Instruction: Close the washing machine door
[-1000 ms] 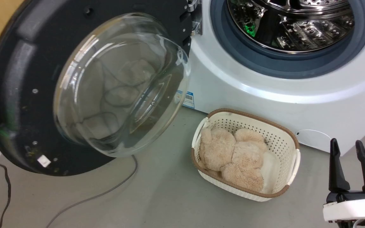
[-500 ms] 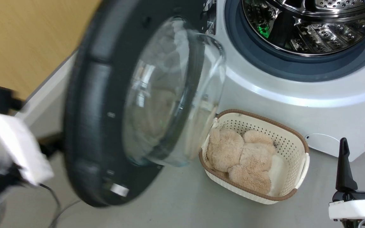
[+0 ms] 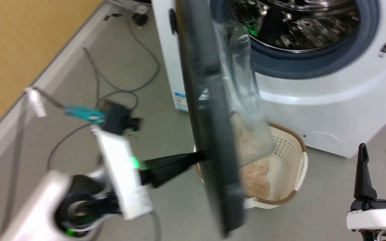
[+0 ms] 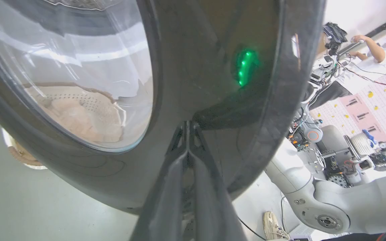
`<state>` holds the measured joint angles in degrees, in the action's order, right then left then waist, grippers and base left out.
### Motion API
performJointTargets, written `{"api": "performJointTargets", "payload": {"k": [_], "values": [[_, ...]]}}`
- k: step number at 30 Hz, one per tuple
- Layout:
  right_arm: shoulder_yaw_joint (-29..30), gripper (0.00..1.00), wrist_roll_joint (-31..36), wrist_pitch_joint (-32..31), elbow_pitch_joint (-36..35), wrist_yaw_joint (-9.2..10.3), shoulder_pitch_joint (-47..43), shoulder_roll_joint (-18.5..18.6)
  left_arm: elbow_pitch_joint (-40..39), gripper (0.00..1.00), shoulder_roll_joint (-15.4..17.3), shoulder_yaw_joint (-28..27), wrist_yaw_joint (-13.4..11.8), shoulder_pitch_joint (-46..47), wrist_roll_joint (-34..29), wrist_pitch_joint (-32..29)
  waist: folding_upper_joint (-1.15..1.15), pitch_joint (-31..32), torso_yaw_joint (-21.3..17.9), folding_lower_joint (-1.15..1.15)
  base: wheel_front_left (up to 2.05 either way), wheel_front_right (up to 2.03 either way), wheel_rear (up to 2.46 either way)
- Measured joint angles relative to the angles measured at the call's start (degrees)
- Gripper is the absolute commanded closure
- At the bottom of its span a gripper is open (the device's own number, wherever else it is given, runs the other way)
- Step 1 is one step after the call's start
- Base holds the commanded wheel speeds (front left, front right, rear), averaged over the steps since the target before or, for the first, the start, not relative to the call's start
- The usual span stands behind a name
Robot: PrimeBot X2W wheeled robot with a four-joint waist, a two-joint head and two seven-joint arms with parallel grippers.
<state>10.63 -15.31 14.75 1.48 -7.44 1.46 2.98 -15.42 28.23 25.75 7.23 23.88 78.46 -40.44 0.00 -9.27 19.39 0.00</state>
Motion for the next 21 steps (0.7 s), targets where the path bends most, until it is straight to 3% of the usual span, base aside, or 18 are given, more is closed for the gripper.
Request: {"api": "performJointTargets", "payload": {"k": [5,12,21], "values": [[-0.6,0.00,0.2,0.0,0.0,0.00,1.4,0.0,3.9,1.00,-5.7,7.2,0.0,3.7,-2.3,5.7,0.00,-1.0,-3.0,0.00,0.00,0.00,0.00],[-1.7,0.00,0.3,0.0,0.1,0.00,3.2,-0.1,14.6,1.00,-11.7,15.5,0.0,7.0,-6.2,20.1,0.00,-2.3,-9.3,0.00,0.00,0.00,0.00],[-1.8,0.00,0.3,0.0,0.0,0.00,4.7,-0.1,29.3,1.00,-15.2,19.2,0.0,14.4,-4.5,37.3,0.00,-4.3,-18.8,0.00,0.00,0.00,0.00]]}}
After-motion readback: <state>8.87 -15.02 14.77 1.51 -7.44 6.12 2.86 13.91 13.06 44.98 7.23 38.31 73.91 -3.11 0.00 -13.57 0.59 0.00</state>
